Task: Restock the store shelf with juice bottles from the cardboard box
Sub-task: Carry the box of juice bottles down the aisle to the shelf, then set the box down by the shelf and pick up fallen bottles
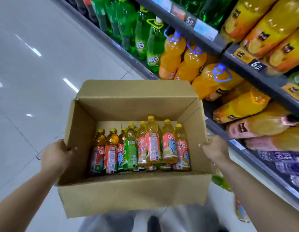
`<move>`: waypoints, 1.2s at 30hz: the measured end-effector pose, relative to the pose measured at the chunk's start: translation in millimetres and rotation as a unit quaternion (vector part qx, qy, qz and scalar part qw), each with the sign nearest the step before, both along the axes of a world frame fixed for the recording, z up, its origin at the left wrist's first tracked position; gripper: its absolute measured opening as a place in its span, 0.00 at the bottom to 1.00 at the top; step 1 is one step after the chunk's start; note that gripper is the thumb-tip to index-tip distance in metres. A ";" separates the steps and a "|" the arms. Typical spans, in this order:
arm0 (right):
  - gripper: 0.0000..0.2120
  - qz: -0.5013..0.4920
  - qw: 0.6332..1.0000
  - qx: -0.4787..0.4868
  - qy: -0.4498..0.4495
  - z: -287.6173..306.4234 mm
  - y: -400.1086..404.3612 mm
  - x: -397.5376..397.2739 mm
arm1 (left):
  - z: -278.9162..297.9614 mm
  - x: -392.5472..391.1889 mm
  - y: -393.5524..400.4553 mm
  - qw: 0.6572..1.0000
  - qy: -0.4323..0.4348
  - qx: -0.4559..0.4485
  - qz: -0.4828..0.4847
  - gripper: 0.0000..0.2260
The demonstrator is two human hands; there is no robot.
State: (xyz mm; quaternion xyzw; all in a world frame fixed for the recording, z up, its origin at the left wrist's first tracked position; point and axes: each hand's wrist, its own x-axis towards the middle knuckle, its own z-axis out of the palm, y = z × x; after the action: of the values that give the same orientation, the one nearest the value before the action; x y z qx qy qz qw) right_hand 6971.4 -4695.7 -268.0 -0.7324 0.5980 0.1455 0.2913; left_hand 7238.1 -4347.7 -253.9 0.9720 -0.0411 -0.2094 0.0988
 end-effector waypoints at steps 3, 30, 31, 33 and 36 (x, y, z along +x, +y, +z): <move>0.04 0.002 1.000 -0.003 -0.002 -44.8 -8.4 1.8 | -47.1 -4.3 -8.1 1.000 -0.001 0.013 0.000 0.06; 0.07 0.033 0.995 -0.087 -0.030 -162.0 -30.1 -62.0 | -189.2 -83.7 -47.0 0.998 0.007 -0.008 0.059 0.16; 0.08 0.036 0.994 -0.094 -0.033 -159.2 -29.0 -63.8 | -186.5 -84.2 -51.3 0.999 -0.002 -0.012 0.053 0.19; 0.10 0.043 0.992 -0.113 -0.046 -151.8 -23.9 -68.2 | -182.4 -85.9 -60.1 1.000 -0.018 0.000 0.023 0.31; 0.19 0.079 0.983 -0.137 -0.097 -138.9 -10.5 -77.0 | -171.7 -89.4 -72.3 1.000 -0.025 0.012 0.007 0.36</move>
State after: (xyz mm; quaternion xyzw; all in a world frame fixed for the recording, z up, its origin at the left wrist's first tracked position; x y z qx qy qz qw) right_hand 6894.4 -4706.3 -407.0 -0.8213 0.5210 0.0125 0.2322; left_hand 7148.8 -4420.0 -425.6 0.9783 -0.0340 -0.1846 0.0877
